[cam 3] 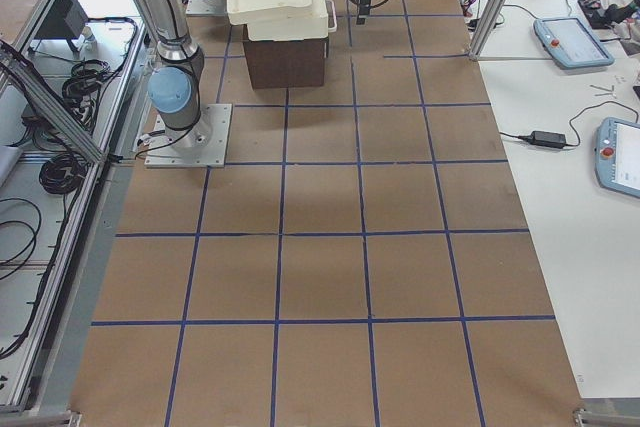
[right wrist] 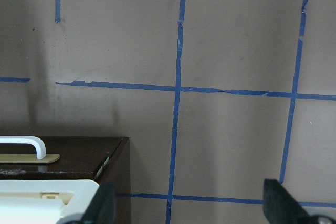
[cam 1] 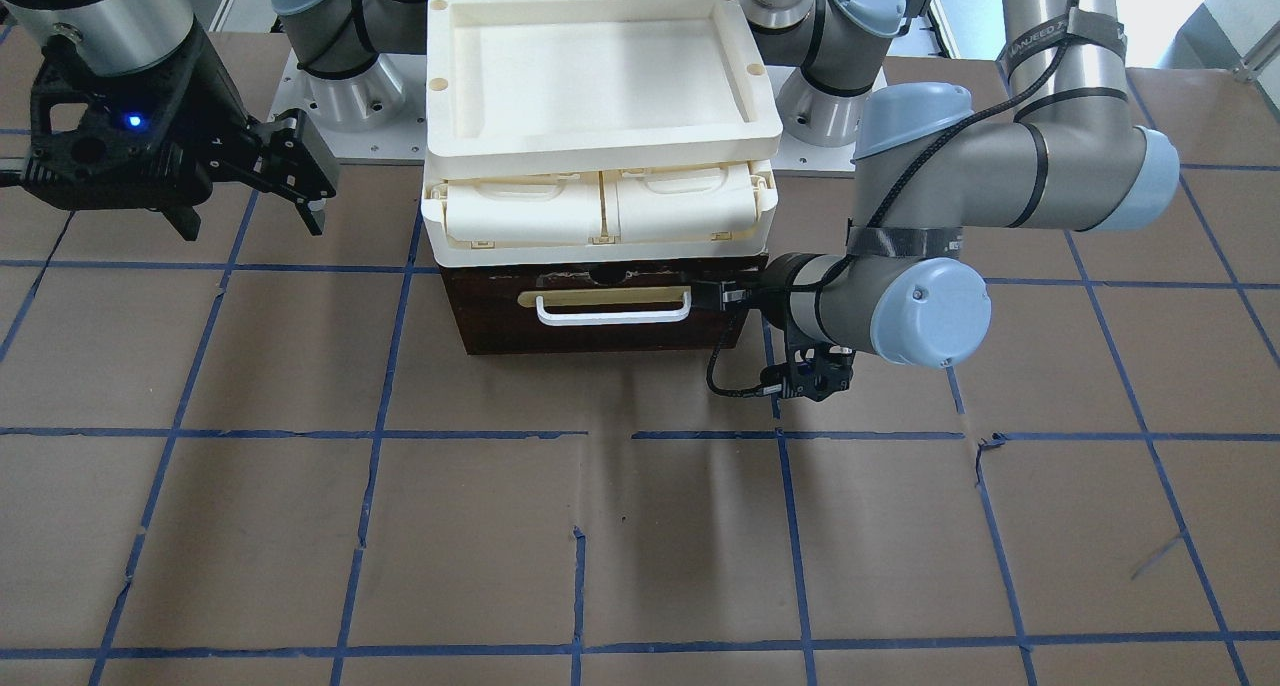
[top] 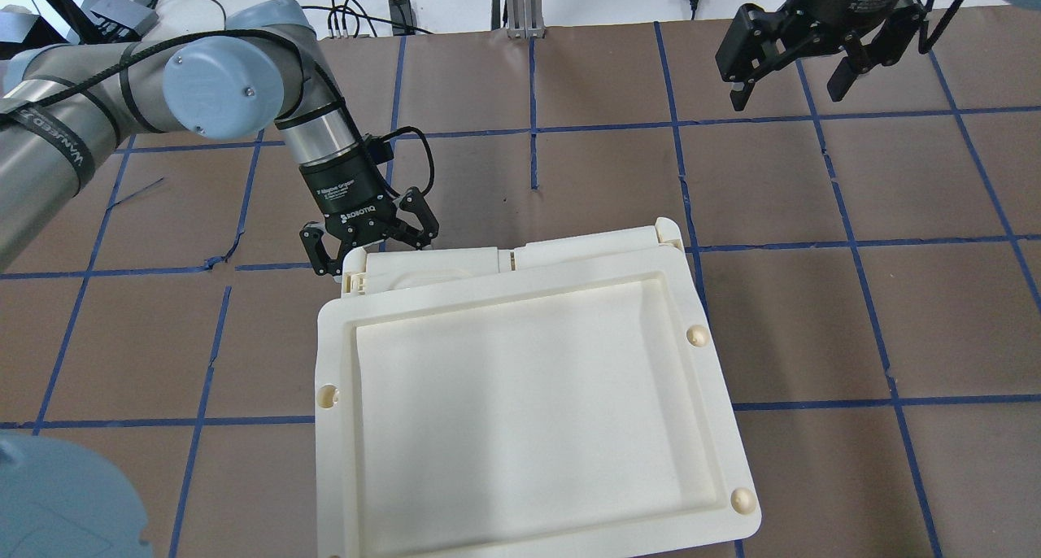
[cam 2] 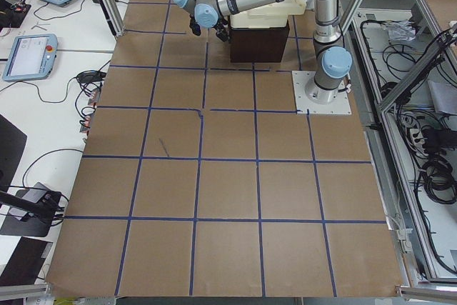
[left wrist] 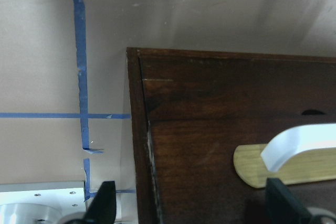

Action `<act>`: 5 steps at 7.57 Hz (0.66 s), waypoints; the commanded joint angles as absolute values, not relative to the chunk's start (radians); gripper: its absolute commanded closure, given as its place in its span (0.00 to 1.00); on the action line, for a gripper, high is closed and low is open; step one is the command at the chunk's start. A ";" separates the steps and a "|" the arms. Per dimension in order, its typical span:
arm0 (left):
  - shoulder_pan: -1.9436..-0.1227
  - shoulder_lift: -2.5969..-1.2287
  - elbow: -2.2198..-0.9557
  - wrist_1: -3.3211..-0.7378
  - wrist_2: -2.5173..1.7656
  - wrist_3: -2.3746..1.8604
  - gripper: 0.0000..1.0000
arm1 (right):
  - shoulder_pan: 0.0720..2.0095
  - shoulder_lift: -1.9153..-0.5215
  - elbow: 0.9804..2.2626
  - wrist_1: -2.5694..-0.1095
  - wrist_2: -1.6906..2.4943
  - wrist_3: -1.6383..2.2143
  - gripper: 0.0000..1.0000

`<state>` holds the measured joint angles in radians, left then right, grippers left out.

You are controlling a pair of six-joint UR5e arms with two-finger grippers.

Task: Put scissors in drawer and close it
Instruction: 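Push the drawer front away from the robot with the left gripper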

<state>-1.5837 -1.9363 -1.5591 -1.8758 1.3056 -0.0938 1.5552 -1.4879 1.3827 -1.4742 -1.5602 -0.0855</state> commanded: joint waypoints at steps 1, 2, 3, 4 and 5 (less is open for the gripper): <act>-1.585 -1.931 -1.562 -1.885 1.305 -0.094 0.00 | 1.555 -1.488 1.382 -1.474 -1.560 -0.086 0.00; -1.586 -1.930 -1.562 -1.890 1.305 -0.094 0.00 | 1.555 -1.488 1.382 -1.474 -1.559 -0.086 0.00; -1.586 -1.924 -1.560 -1.881 1.307 -0.095 0.00 | 1.555 -1.488 1.382 -1.474 -1.560 -0.086 0.00; -1.585 -1.911 -1.527 -1.844 1.308 -0.094 0.00 | 1.555 -1.488 1.382 -1.474 -1.560 -0.086 0.00; -1.579 -1.896 -1.493 -1.725 1.342 -0.092 0.00 | 1.555 -1.488 1.382 -1.474 -1.560 -0.086 0.00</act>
<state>-1.5838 -1.9135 -1.5313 -1.8327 1.3148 -0.0937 1.5554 -1.4880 1.3821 -1.4741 -1.5599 -0.0859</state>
